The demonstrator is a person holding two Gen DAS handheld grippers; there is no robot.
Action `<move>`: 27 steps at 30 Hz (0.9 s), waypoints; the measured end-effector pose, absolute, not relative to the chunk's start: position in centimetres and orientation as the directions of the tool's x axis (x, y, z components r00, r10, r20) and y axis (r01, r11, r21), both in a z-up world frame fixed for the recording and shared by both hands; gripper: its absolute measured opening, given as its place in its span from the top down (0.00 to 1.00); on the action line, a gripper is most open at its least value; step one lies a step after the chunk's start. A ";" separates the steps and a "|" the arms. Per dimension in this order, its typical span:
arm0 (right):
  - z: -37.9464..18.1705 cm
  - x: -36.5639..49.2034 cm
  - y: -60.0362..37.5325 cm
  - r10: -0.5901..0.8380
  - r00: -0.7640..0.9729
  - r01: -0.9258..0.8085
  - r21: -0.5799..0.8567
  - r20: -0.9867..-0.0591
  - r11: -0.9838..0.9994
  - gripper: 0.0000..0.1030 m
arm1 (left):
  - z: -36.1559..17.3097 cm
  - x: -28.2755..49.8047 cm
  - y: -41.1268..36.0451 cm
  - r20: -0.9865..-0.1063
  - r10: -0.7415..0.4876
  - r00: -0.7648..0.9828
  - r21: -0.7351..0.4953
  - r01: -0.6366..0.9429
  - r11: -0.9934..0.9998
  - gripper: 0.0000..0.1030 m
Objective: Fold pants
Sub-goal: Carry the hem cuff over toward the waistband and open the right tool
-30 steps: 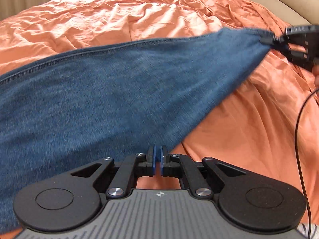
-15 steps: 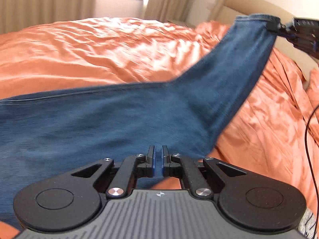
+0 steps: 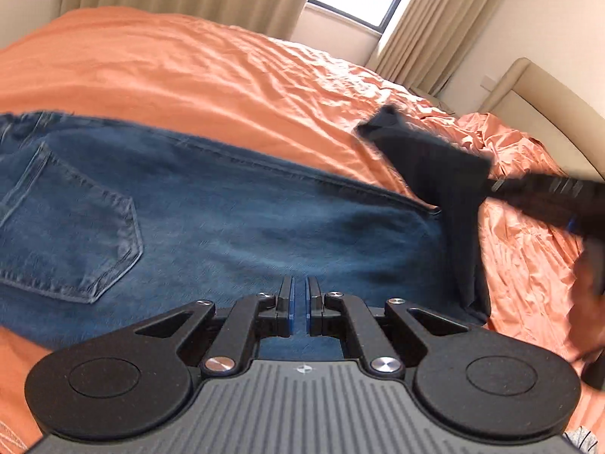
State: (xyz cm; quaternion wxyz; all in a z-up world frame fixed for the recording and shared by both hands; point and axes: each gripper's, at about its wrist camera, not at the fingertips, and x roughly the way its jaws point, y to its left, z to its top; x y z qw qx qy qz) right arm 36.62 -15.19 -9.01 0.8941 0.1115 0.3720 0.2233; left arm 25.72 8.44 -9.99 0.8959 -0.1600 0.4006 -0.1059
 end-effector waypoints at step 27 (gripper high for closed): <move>-17.2 34.9 -21.8 0.404 0.727 -0.177 0.418 -0.555 0.891 0.49 | -15.8 34.7 8.2 -0.588 -0.455 0.669 -0.615 -0.004 0.789 0.55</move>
